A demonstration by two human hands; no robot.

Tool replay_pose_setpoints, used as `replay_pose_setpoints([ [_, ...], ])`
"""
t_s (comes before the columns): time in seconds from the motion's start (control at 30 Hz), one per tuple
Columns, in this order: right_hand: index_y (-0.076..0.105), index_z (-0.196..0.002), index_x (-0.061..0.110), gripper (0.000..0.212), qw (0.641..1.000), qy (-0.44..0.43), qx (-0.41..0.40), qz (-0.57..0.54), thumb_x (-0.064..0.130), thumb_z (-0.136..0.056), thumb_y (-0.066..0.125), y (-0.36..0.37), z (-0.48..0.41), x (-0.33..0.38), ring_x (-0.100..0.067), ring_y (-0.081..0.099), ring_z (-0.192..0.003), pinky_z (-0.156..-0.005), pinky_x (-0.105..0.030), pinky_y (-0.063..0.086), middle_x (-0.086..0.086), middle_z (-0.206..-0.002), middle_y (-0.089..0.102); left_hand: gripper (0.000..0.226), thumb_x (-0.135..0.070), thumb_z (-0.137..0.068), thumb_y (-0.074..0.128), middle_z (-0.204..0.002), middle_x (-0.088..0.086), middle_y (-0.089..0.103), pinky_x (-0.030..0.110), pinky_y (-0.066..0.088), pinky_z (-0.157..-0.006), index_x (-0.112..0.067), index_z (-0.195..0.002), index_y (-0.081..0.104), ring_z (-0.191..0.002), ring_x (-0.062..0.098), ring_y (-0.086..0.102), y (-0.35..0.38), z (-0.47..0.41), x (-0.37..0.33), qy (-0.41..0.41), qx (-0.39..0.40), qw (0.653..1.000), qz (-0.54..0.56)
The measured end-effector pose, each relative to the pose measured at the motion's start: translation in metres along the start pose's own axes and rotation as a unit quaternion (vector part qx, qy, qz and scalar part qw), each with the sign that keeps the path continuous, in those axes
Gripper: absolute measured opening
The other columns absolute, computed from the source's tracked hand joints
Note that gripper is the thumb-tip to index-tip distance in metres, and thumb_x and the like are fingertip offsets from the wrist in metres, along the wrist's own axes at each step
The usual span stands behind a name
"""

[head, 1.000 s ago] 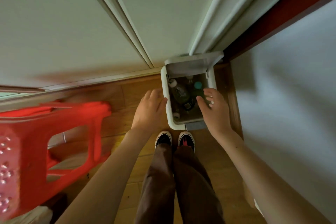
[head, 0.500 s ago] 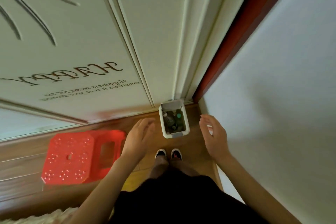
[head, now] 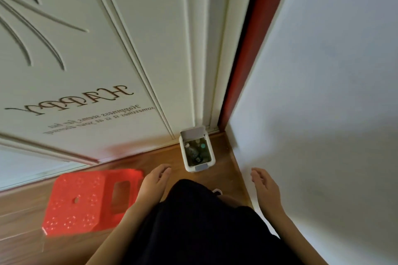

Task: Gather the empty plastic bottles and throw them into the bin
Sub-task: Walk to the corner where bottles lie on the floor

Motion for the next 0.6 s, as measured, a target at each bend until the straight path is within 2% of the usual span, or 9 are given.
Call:
replay_pose_setpoints([
  [0.07, 0.061, -0.107, 0.018, 0.016, 0.999, 0.006, -0.025, -0.021, 0.027, -0.099, 0.050, -0.018, 0.001, 0.002, -0.004, 0.058, -0.086, -0.070, -0.012, 0.041, 0.005, -0.096, 0.063, 0.021, -0.026, -0.099, 0.047, -0.100, -0.013, 0.064, 0.019, 0.040, -0.075, -0.023, -0.110, 0.064, -0.098, 0.010, 0.061, 0.008, -0.010, -0.028, 0.031, 0.013, 0.999, -0.001],
  [0.1, 0.060, -0.108, 0.019, 0.015, 0.999, 0.008, -0.037, -0.028, 0.027, -0.100, 0.050, -0.026, 0.002, 0.003, -0.004, 0.058, -0.086, -0.071, -0.012, 0.041, 0.007, -0.096, 0.063, 0.019, -0.026, -0.100, 0.046, -0.097, -0.016, 0.063, 0.015, 0.039, -0.072, -0.026, -0.107, 0.063, -0.095, 0.006, 0.060, 0.012, -0.016, -0.043, 0.049, 0.024, 0.998, -0.005],
  [0.17, 0.062, -0.112, 0.016, 0.020, 0.997, 0.015, -0.071, -0.038, 0.026, -0.100, 0.050, -0.043, 0.005, 0.000, -0.011, 0.060, -0.092, -0.076, -0.017, 0.042, 0.004, -0.102, 0.064, 0.019, -0.028, -0.100, 0.045, -0.097, -0.015, 0.064, 0.011, 0.037, -0.069, -0.028, -0.107, 0.062, -0.093, 0.003, 0.059, 0.023, -0.031, -0.073, 0.086, 0.055, 0.995, -0.014],
  [0.27, 0.063, -0.117, 0.013, 0.024, 0.988, 0.027, -0.138, -0.059, 0.025, -0.100, 0.051, -0.068, 0.016, -0.009, -0.018, 0.060, -0.102, -0.082, -0.019, 0.044, 0.000, -0.111, 0.065, 0.022, -0.033, -0.100, 0.044, -0.104, -0.007, 0.064, 0.013, 0.040, -0.067, -0.027, -0.111, 0.062, -0.096, 0.008, 0.060, 0.044, -0.052, -0.117, 0.140, 0.110, 0.984, -0.034],
  [0.33, 0.063, -0.118, 0.013, 0.025, 0.980, 0.044, -0.179, -0.075, 0.025, -0.100, 0.051, -0.080, 0.030, -0.016, -0.018, 0.060, -0.104, -0.085, -0.020, 0.044, 0.000, -0.113, 0.065, 0.025, -0.034, -0.100, 0.044, -0.106, -0.008, 0.062, 0.017, 0.043, -0.073, -0.026, -0.117, 0.061, -0.095, 0.008, 0.057, 0.058, -0.060, -0.149, 0.186, 0.139, 0.972, -0.049],
  [0.43, 0.062, -0.118, 0.015, 0.025, 0.961, 0.081, -0.244, -0.098, 0.027, -0.100, 0.051, -0.087, 0.058, -0.030, -0.014, 0.060, -0.102, -0.077, -0.012, 0.042, 0.003, -0.110, 0.065, 0.031, -0.034, -0.100, 0.044, -0.112, -0.009, 0.061, 0.022, 0.042, -0.086, -0.021, -0.124, 0.059, -0.100, 0.006, 0.055, 0.081, -0.064, -0.192, 0.279, 0.192, 0.935, -0.102],
  [0.6, 0.060, -0.120, 0.018, 0.025, 0.910, 0.168, -0.355, -0.129, 0.028, -0.099, 0.051, -0.056, 0.124, -0.056, -0.006, 0.058, -0.094, -0.073, -0.010, 0.040, 0.006, -0.108, 0.063, 0.033, -0.034, -0.101, 0.043, -0.115, -0.004, 0.062, 0.022, 0.040, -0.084, -0.018, -0.125, 0.058, -0.098, 0.006, 0.054, 0.120, -0.059, -0.212, 0.403, 0.308, 0.839, -0.198],
])
Point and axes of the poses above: each hand's wrist, its own z-axis away from the middle knuckle, its own y-axis out of the palm, x = y × z, the point moved 7 cm from there along -z, towards the middle knuckle
